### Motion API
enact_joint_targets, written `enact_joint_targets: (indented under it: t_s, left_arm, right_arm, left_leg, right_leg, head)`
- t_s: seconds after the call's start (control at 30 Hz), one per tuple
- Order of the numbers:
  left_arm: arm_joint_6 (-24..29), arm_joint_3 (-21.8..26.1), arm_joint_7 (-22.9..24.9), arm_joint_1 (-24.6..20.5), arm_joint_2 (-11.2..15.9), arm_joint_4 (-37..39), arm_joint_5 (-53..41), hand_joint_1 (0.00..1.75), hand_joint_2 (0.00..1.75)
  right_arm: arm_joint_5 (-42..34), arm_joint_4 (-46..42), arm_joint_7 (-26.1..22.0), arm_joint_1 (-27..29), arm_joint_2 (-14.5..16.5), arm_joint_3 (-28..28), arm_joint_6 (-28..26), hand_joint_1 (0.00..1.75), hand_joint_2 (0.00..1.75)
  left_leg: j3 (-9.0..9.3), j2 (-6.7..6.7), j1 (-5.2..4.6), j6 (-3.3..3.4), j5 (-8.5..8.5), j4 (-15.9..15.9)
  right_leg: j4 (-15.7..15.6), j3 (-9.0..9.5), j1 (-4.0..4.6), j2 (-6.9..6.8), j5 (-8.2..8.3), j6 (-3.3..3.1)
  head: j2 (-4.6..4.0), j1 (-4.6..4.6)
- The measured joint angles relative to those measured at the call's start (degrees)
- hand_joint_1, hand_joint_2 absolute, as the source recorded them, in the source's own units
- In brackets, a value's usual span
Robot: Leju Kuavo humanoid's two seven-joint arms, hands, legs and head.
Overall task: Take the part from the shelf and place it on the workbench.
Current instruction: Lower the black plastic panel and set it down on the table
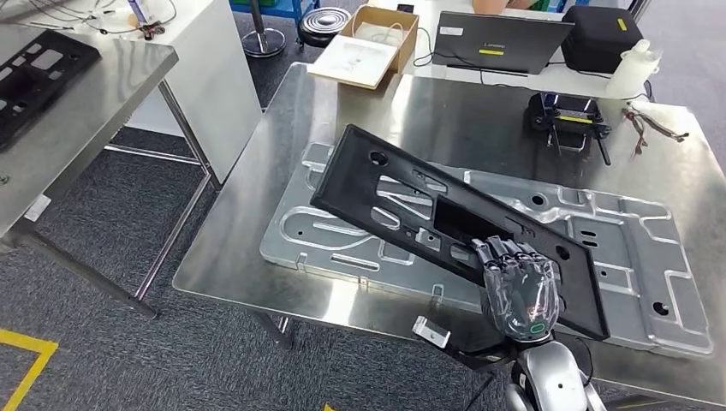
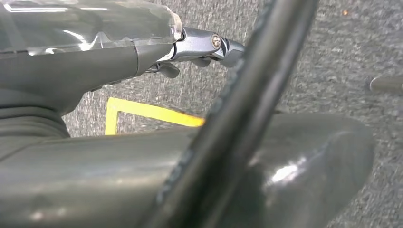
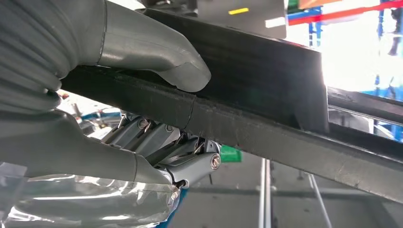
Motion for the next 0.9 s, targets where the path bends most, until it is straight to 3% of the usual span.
enact_joint_targets:
  t_s: [0.03,0.07,0.1,0.17,0.23,0.37,0.43,0.53,0.57,0.6,0.67,0.7,0.77,0.9]
  left_arm:
    - [-0.01,0.2,-0.04,0.04,0.01,-0.01,0.0,0.0,0.0]
    - [-0.01,0.4,-0.06,0.1,0.02,-0.01,0.0,0.0,0.0]
    - [-0.02,0.59,-0.07,0.14,0.03,-0.01,0.0,0.0,0.0]
    - [-0.07,0.81,-0.09,0.19,0.03,-0.01,-0.01,0.0,0.0]
    - [-0.1,0.89,-0.13,0.13,0.04,-0.02,-0.02,0.0,0.0]
    - [0.14,0.96,-0.19,0.15,-0.12,-0.04,-0.35,0.0,0.0]
    - [1.58,0.97,0.3,-0.4,-0.89,-0.05,-0.85,0.0,0.0]
    - [5.01,0.99,1.92,-2.2,-2.97,-0.05,-1.1,0.0,0.0]
    - [5.65,1.01,2.22,-2.76,-3.55,-0.05,-1.11,0.0,0.0]
    - [5.92,1.01,2.36,-3.16,-4.01,-0.05,-1.12,0.0,0.0]
    - [6.0,1.03,2.4,-3.53,-4.73,-0.05,-1.05,0.0,0.0]
    - [5.93,1.07,2.39,-3.6,-4.97,-0.05,-1.01,0.0,0.0]
    - [5.78,1.17,2.37,-3.81,-5.18,-0.05,-0.97,0.0,0.0]
    - [5.68,1.27,2.32,-4.11,-5.2,-0.05,-0.96,0.0,0.0]
  right_arm:
    - [-0.06,0.3,0.31,-0.02,-0.17,-0.1,0.1,1.75,1.75]
    - [-0.11,0.57,0.45,-0.02,-0.33,-0.19,0.17,1.75,1.75]
    - [-0.14,0.83,0.49,-0.02,-0.49,-0.25,0.2,1.75,1.75]
    - [-0.21,1.21,0.5,-0.05,-0.68,-0.33,0.22,1.75,1.75]
    - [-0.25,1.5,0.5,-0.17,-0.8,-0.43,0.25,1.75,1.75]
    - [-1.14,2.0,1.14,-0.39,-1.18,-0.78,1.26,1.75,1.75]
    - [-2.34,2.57,1.61,-0.86,-1.6,-1.44,2.76,1.75,1.75]
    - [-4.06,5.17,1.73,-2.21,-2.37,-2.78,4.95,1.75,1.75]
    - [-4.54,6.37,1.71,-2.5,-2.65,-3.2,5.46,1.75,1.75]
    - [-5.01,7.49,1.67,-2.69,-2.94,-3.61,5.81,1.75,1.75]
    - [-5.74,9.15,1.6,-3.02,-3.49,-4.37,6.18,1.75,1.75]
    - [-5.93,9.74,1.59,-3.27,-3.66,-4.63,6.24,1.75,1.75]
    - [-6.06,10.78,1.56,-3.83,-3.9,-5.01,6.29,1.75,1.75]
    - [-6.07,12.29,1.53,-4.13,-4.18,-5.35,6.31,1.75,1.75]
  left_leg:
    - [-1.88,0.05,0.02,-0.14,-1.41,1.86]
    - [-2.96,0.07,0.02,-0.18,-1.74,2.03]
    - [-3.16,0.08,0.03,-0.12,-0.41,0.3]
    - [-1.89,0.11,-0.03,0.4,5.6,-6.74]
    - [-0.8,0.16,-0.3,0.94,9.2,-11.97]
    - [-0.28,0.18,-0.29,2.0,10.01,-13.35]
    - [0.18,0.22,0.07,2.55,10.16,-14.0]
    - [0.32,0.09,0.02,2.94,9.89,-13.98]
    - [0.39,0.02,0.01,2.95,9.71,-13.87]
    - [0.53,-0.05,0.03,2.9,9.47,-13.71]
    - [1.02,-0.09,0.06,2.64,8.82,-13.35]
    - [1.17,-0.06,-0.04,2.42,8.53,-13.18]
    - [1.17,0.02,-0.19,1.92,8.23,-13.01]
    - [0.8,0.07,-0.15,0.89,7.14,-11.86]
  right_leg:
    - [0.0,0.51,0.02,0.04,-0.49,-0.04]
    - [0.02,1.1,0.04,0.11,-0.99,-0.04]
    - [0.04,1.78,0.07,0.17,-1.51,0.0]
    - [0.08,3.12,0.15,0.24,-2.56,0.21]
    - [0.22,3.69,0.28,0.3,-3.32,0.67]
    - [0.39,3.66,0.35,0.32,-4.29,1.92]
    - [3.72,2.16,0.25,0.2,-6.31,2.48]
    - [14.14,-3.98,-0.24,0.11,-10.11,3.2]
    - [15.55,-5.25,-0.36,0.09,-9.74,3.37]
    - [14.69,-5.39,-0.45,0.07,-8.15,3.46]
    - [7.92,-2.9,-0.57,0.03,-3.41,3.43]
    - [4.51,-1.46,-0.47,0.02,-1.83,3.34]
    - [1.34,-0.21,-0.23,0.1,-1.11,3.0]
    - [0.82,0.01,-0.28,0.12,-1.19,1.75]
  head:
    - [0.0,0.0]
    - [0.0,0.0]
    - [0.0,0.0]
    - [0.0,0.01]
    - [0.0,0.02]
    - [0.0,0.02]
    - [0.0,0.03]
    - [0.0,0.04]
    - [0.0,0.04]
    - [0.0,0.04]
    - [0.0,0.03]
    - [0.0,0.04]
    - [0.0,0.02]
    - [0.0,0.02]
